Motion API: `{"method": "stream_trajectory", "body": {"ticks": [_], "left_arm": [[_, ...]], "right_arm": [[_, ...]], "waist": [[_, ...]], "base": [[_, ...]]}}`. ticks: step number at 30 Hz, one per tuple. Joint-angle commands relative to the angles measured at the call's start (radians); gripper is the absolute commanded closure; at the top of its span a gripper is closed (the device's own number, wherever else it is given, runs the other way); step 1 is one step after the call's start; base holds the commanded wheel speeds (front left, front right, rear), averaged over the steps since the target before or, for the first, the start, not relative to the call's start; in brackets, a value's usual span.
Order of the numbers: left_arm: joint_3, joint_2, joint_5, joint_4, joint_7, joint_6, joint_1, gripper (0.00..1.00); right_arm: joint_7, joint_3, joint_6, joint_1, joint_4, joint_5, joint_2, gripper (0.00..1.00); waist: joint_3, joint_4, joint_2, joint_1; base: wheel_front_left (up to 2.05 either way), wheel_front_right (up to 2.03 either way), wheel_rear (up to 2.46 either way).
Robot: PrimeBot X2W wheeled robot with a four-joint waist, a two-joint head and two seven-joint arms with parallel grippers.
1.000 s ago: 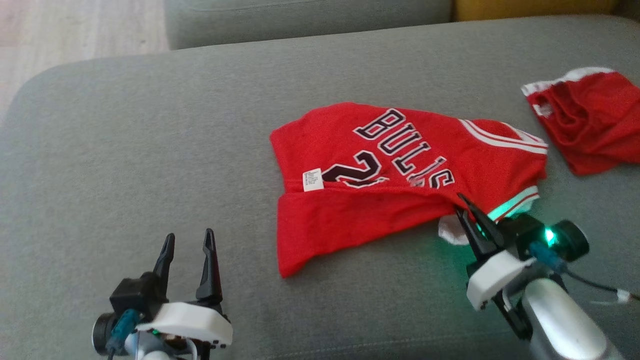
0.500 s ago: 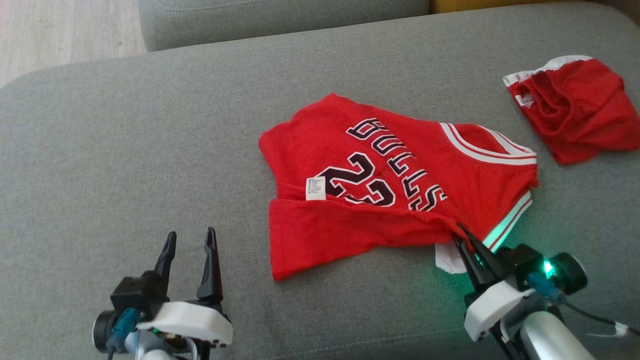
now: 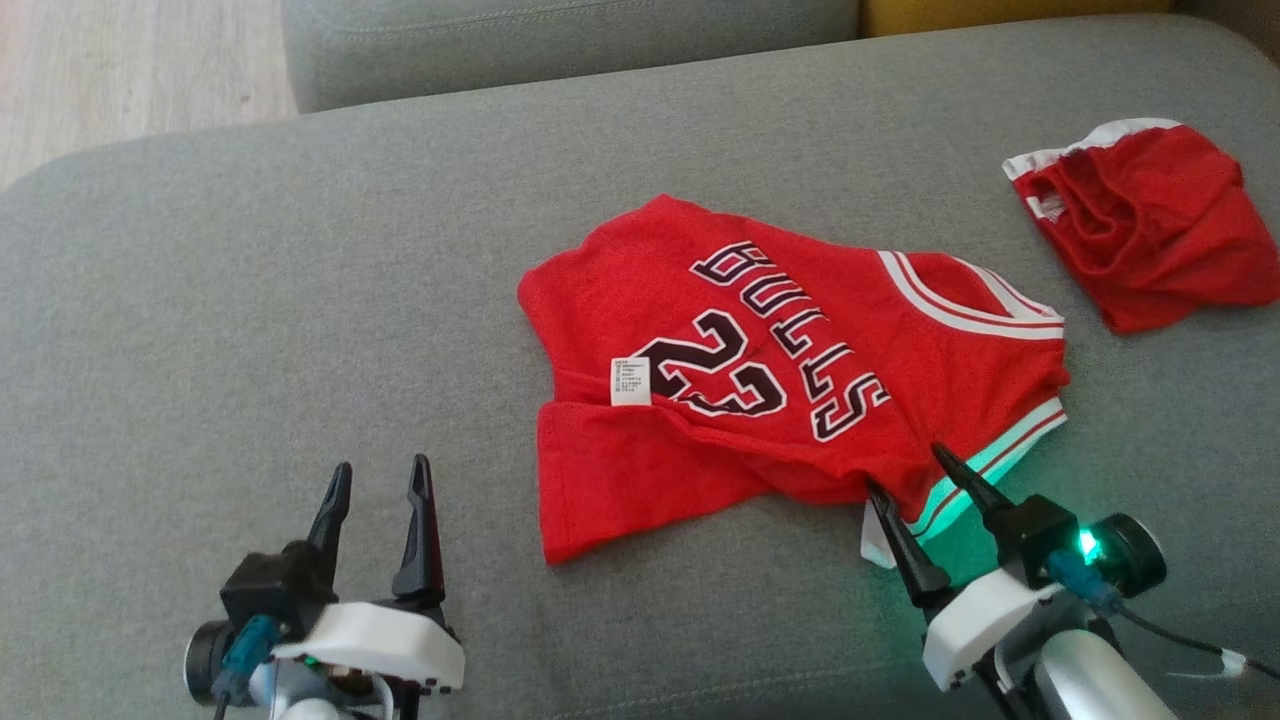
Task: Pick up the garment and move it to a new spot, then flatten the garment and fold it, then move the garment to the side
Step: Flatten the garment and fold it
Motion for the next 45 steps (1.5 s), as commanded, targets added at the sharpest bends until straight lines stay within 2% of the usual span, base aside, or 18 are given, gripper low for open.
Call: {"method": "stream_trajectory", "body": {"ticks": [1, 7, 11, 19, 30, 43, 44, 45], "left_arm": [[0.036, -0.003, 0.007, -0.031, -0.012, 0.004, -0.033, 0.00], [0.044, -0.002, 0.021, -0.029, -0.012, 0.001, -0.031, 0.00], [0.052, 0.006, 0.039, -0.014, -0.012, -0.014, -0.064, 0.00], [0.050, 0.033, 0.051, 0.100, -0.006, -0.052, -0.176, 0.00], [0.034, 0.055, 0.025, 0.304, 0.116, -0.109, -0.398, 0.00], [-0.004, 0.057, 0.017, 0.493, 0.269, -0.134, -0.568, 0.00], [-0.006, 0.056, 0.015, 0.498, 0.270, -0.137, -0.573, 0.13], [-0.009, 0.055, 0.014, 0.501, 0.270, -0.139, -0.578, 0.51]], "right_arm": [[0.001, 0.021, 0.007, 0.007, -0.026, -0.005, -0.011, 0.00], [0.004, 0.027, 0.007, 0.018, -0.073, 0.013, -0.036, 0.00], [0.003, -0.004, 0.007, 0.023, -0.133, 0.019, -0.051, 0.00], [-0.024, -0.074, 0.007, 0.017, -0.273, 0.017, -0.019, 0.00], [-0.061, -0.085, 0.007, -0.014, -0.348, -0.008, 0.044, 0.00], [-0.077, -0.080, 0.007, -0.058, -0.344, -0.025, 0.077, 0.00], [-0.077, -0.081, 0.007, -0.059, -0.343, -0.026, 0.078, 0.00], [-0.078, -0.083, 0.007, -0.060, -0.342, -0.027, 0.079, 0.00]], "waist": [[-0.003, -0.005, 0.0000, 0.0000], [-0.011, -0.046, 0.0000, 0.0000], [-0.010, -0.082, 0.0000, 0.0000], [0.013, -0.142, 0.0000, 0.0000], [0.078, -0.169, 0.0000, 0.0000], [0.151, -0.188, 0.0000, 0.0000], [0.152, -0.187, 0.0000, 0.0000], [0.153, -0.187, 0.0000, 0.0000]], "base": [[0.00, 0.00, 0.00], [0.00, 0.00, 0.00], [0.00, 0.00, 0.00], [0.00, 0.00, 0.00], [0.00, 0.00, 0.00], [0.00, 0.00, 0.00], [0.00, 0.00, 0.00], [0.00, 0.00, 0.00]]}}
